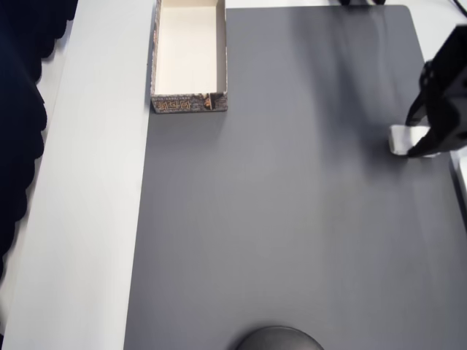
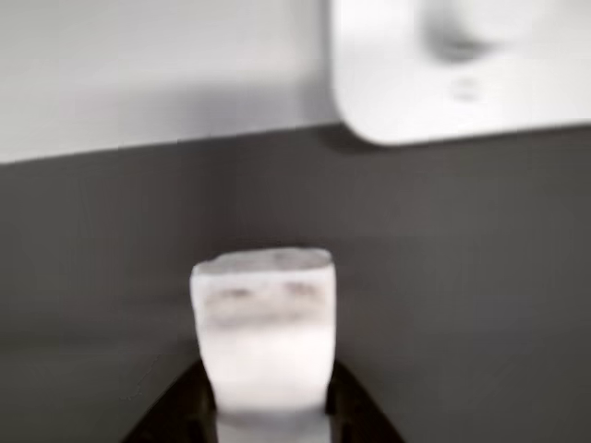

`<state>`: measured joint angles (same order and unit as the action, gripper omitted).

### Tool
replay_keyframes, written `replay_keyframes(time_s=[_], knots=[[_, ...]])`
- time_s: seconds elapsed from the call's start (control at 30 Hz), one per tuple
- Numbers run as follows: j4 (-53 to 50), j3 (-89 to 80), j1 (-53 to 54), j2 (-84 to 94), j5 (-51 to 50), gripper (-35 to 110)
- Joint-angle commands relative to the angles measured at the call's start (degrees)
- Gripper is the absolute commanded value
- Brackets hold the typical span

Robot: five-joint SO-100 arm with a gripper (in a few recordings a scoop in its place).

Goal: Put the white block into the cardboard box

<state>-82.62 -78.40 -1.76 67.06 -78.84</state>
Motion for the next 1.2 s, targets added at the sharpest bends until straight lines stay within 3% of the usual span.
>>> replay_keyframes(time_s=[0.0, 0.37, 0.7, 1.17], knots=[[-4.7, 1.9, 1.4, 9.8, 3.0, -2], [-14.3, 2.4, 4.2, 18.8, 9.4, -2], [-13.8, -1.8, 7.7, 23.6, 13.6, -2], [-13.0, -6.3, 27.4, 27.1, 14.7, -2]])
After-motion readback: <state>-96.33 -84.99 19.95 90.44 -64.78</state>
